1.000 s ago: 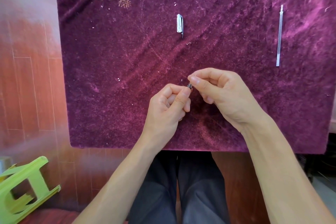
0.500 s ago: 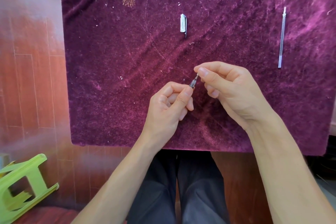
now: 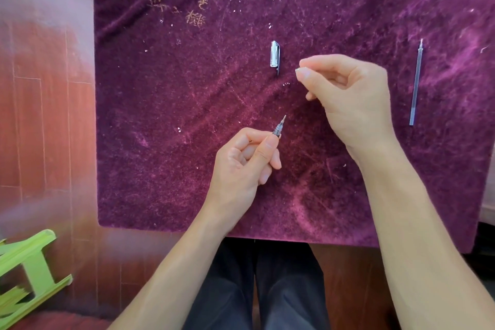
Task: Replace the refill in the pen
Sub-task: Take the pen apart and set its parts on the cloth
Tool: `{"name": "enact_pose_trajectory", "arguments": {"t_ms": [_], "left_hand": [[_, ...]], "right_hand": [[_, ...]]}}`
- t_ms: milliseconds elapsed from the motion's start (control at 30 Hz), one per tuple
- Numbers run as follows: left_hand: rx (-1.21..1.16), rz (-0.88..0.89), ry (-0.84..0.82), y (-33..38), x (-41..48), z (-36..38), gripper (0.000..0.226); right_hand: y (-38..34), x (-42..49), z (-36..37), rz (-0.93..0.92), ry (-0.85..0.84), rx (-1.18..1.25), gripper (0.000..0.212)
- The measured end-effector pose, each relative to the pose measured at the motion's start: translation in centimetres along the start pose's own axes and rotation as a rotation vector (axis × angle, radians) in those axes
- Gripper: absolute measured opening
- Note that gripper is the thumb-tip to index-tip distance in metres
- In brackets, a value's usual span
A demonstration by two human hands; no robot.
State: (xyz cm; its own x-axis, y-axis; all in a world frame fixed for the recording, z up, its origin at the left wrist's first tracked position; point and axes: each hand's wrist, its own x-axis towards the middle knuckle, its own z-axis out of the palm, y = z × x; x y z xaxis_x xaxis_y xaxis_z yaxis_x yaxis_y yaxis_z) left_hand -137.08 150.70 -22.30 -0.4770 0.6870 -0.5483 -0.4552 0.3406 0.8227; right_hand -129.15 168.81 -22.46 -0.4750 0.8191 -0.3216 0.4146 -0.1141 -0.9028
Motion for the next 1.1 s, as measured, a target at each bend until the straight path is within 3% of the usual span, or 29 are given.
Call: {"name": "enact_pose_trajectory", "arguments": {"t_ms": [167,300,1100], "left_hand": [[-0.030,-0.015,0.014,0.4,0.9,-0.2,0.019],[-0.039,-0.012,0.015,0.6,1.3,-0.3,0.017],[-0.046,-0.034,0.035,0.1,2.2,-0.5,0.019]], "right_hand": [[-0.8,2.7,1.0,-0.162,0.036,-0.373,0.012],[-1.1,3.9,1.4,-0.213,0.034,-0.495,0.014],[0.0,4.3,1.7,-0.140,0.009,-0.536,0.022]]}}
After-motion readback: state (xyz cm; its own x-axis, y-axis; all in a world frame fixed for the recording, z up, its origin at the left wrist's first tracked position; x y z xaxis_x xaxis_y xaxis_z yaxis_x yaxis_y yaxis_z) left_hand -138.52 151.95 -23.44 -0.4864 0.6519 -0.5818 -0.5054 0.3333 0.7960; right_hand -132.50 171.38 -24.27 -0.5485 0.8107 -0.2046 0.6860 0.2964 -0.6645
